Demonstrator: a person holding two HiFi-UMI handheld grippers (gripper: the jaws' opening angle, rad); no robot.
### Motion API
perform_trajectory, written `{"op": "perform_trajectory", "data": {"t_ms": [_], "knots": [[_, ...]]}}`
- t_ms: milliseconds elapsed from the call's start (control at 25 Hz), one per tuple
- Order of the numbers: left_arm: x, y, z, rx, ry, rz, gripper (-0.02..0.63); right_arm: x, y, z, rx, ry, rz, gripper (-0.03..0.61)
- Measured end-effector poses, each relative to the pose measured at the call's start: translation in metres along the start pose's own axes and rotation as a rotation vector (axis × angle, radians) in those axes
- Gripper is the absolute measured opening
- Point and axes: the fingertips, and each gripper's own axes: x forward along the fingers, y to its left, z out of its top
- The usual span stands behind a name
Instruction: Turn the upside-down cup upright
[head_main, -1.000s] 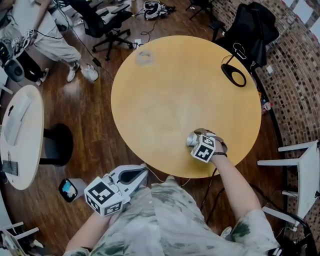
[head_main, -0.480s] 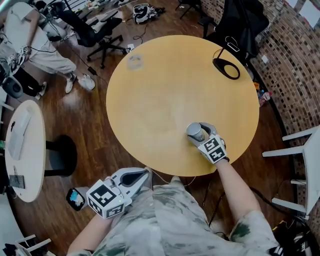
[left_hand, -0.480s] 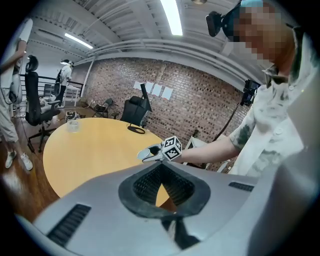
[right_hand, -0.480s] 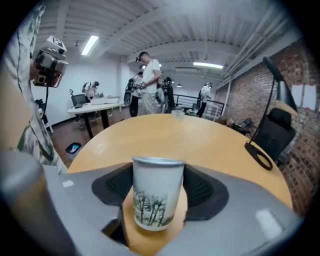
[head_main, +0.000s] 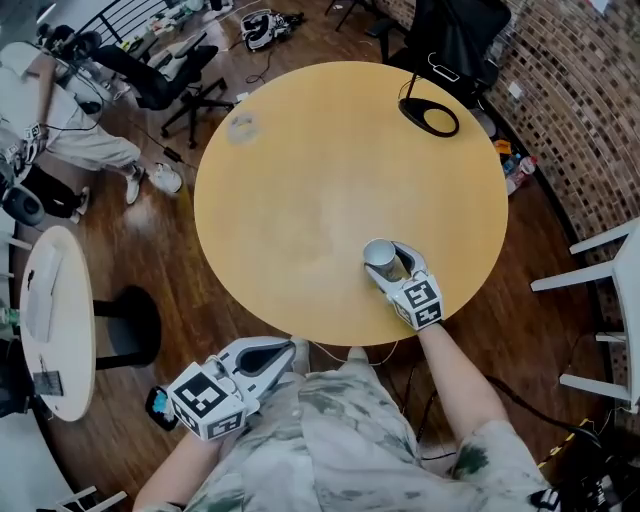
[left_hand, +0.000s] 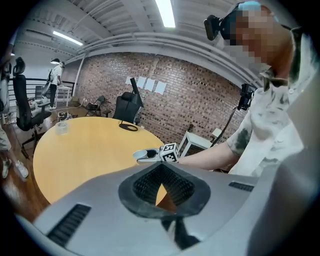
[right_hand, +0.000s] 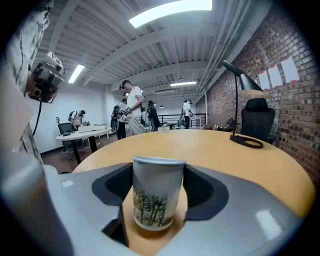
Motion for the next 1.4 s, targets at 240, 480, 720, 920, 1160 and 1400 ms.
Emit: {"op": "perform_trajectory", "data": {"t_ms": [240,480,720,920,1160,1400], "knots": [[0.013,-0.013,0.003,-0.033,-0.006,-0.010,0.006,-0.015,-0.004,-0.011,0.026,-0.050,-0.005,0.311],[0.022,-0.028,0.003,-0.027,0.003,-0.004,0.006,-0.025,0.003,-0.017,-0.030,-0.033,-0.006,0.314],[0.029,-0.047,-0.001,-0.020,0.017,0.003,0.006,-0.035,0.005,-0.022,-0.048,-0.033,0.001,0.319],[0.030,-0.060,-0.009,-0.034,0.013,0.020,0.006,-0.039,0.007,-0.027,-0.069,-0.025,0.007,0.324],[0.027,-0.074,-0.022,-0.049,0.001,0.022,0.006,-0.044,0.007,-0.032,-0.039,-0.006,-0.001,0.373],[0.004,-0.081,-0.033,-0.030,-0.025,0.000,0.006,-0.062,0.007,-0.021,-0.023,0.014,-0.086,0.396]]}}
